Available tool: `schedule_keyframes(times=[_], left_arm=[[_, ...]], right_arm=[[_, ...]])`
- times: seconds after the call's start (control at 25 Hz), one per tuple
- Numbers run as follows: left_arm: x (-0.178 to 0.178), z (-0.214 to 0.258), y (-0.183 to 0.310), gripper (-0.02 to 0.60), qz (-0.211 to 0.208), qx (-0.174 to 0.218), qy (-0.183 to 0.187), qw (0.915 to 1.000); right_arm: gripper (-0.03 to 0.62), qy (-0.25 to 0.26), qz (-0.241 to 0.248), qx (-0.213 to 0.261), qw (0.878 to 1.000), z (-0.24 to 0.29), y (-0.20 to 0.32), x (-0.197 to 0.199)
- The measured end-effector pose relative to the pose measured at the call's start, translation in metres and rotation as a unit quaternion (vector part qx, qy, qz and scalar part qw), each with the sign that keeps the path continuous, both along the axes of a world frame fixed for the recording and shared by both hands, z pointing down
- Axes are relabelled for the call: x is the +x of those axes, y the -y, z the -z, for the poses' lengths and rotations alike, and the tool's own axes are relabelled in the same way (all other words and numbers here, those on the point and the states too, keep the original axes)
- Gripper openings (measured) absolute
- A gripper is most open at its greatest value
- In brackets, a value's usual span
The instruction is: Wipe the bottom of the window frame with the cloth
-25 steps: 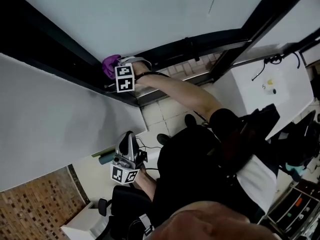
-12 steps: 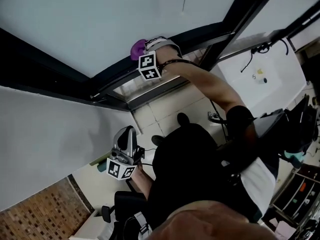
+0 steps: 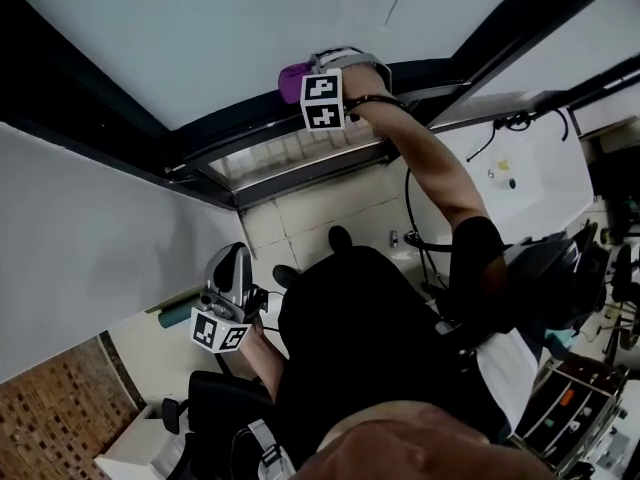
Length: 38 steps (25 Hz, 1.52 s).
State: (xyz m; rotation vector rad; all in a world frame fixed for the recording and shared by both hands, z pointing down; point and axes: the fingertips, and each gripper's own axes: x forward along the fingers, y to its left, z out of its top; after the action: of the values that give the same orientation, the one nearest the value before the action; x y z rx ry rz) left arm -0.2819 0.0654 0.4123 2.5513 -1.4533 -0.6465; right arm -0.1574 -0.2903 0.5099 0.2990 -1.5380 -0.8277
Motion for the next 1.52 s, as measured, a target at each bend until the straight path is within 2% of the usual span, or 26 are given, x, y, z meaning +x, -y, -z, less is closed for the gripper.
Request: schedule_keyframes(times=[0.12,0.16,0.2,0.28,0.36,0.4,0.44,0.52,0.68,0.76,0.96,1.0,1.08,1.12,1.16,1.24,1.28,1.32,1.36,1.4,1.44,1.48,1.52], left_arm=[[0.008,0.003,0.0,0.0,-0.008,0.007,0.004,0.9999],[0.01,0.005,0.001,0.0,-0.01,0.009,0.006,0.9999],[0.01,0.005,0.002,0.0,-0.011,0.011,0.007,0.9999],[0.008,0.004,0.002,0.0,-0.01,0.009,0.009,0.9999],[0.005,0.002,0.001,0.0,-0.008,0.008,0.009,0.9999],[0.003,0.001,0.001,0.0,-0.007,0.008,0.006,0.9999],[0.002,0.0,0.002,0.0,-0.006,0.008,0.003,0.9999],[0.004,-0.003,0.004,0.0,-0.009,0.007,-0.004,0.9999],[0.016,0.002,0.004,0.0,-0.023,0.012,-0.001,0.9997],[0.018,0.005,0.004,0.0,-0.028,0.014,0.004,0.9995],[0.014,-0.001,0.004,0.0,-0.024,0.001,0.002,0.9997],[0.014,-0.002,0.004,0.0,-0.025,-0.002,0.002,0.9997],[0.015,-0.003,0.007,0.0,-0.029,-0.007,0.006,0.9995],[0.016,-0.002,0.009,0.0,-0.031,-0.007,0.007,0.9995],[0.017,-0.002,0.012,0.0,-0.034,-0.008,0.009,0.9994],[0.021,-0.002,0.018,0.0,-0.041,-0.009,0.012,0.9991],[0.024,-0.002,0.021,0.0,-0.046,-0.009,0.012,0.9988],[0.028,-0.003,0.024,0.0,-0.052,-0.008,0.013,0.9986],[0.032,-0.003,0.027,0.0,-0.058,-0.008,0.012,0.9982],[0.036,-0.003,0.031,0.0,-0.064,-0.009,0.013,0.9978],[0.04,-0.003,0.034,0.0,-0.071,-0.01,0.014,0.9973],[0.045,-0.001,0.036,0.0,-0.078,-0.012,0.017,0.9967],[0.05,0.001,0.038,0.0,-0.085,-0.015,0.02,0.9961]], right_arm=[[0.052,-0.09,0.029,0.091,0.991,-0.035,0.01,0.0],[0.052,-0.106,0.03,0.101,0.989,-0.037,0.009,0.003],[0.049,-0.117,0.029,0.088,0.989,-0.038,0.003,0.008],[0.059,-0.118,0.03,-0.006,0.993,-0.038,-0.024,0.015],[0.061,-0.064,0.037,-0.104,0.992,-0.016,-0.05,0.012],[0.061,-0.026,0.04,-0.121,0.991,0.002,-0.052,0.006],[0.063,0.003,0.044,-0.118,0.992,0.018,-0.047,0.0],[0.063,0.005,0.053,-0.092,0.994,0.026,-0.03,-0.009],[0.054,-0.092,0.071,-0.025,0.993,-0.03,-0.002,0.0],[0.055,-0.111,0.073,-0.005,0.991,-0.036,-0.01,0.013],[0.058,-0.139,0.103,-0.046,0.984,-0.032,-0.092,0.046],[0.058,-0.153,0.112,-0.067,0.98,-0.038,-0.116,0.058],[0.061,-0.176,0.123,-0.142,0.966,-0.054,-0.166,0.088],[0.061,-0.158,0.12,-0.189,0.962,-0.061,-0.186,0.1],[0.063,-0.112,0.11,-0.234,0.96,-0.062,-0.2,0.107],[0.063,0.037,0.062,-0.293,0.953,-0.048,-0.205,0.109],[0.063,0.125,0.027,-0.307,0.943,-0.039,-0.198,0.107],[0.063,0.219,-0.014,-0.321,0.921,-0.031,-0.187,0.106],[0.063,0.318,-0.062,-0.344,0.881,-0.029,-0.175,0.106],[0.063,0.42,-0.117,-0.378,0.817,-0.034,-0.162,0.105],[0.063,0.52,-0.179,-0.421,0.721,-0.043,-0.152,0.103],[0.063,0.607,-0.241,-0.467,0.596,-0.058,-0.146,0.1],[0.063,0.67,-0.292,-0.508,0.456,-0.076,-0.146,0.096]])
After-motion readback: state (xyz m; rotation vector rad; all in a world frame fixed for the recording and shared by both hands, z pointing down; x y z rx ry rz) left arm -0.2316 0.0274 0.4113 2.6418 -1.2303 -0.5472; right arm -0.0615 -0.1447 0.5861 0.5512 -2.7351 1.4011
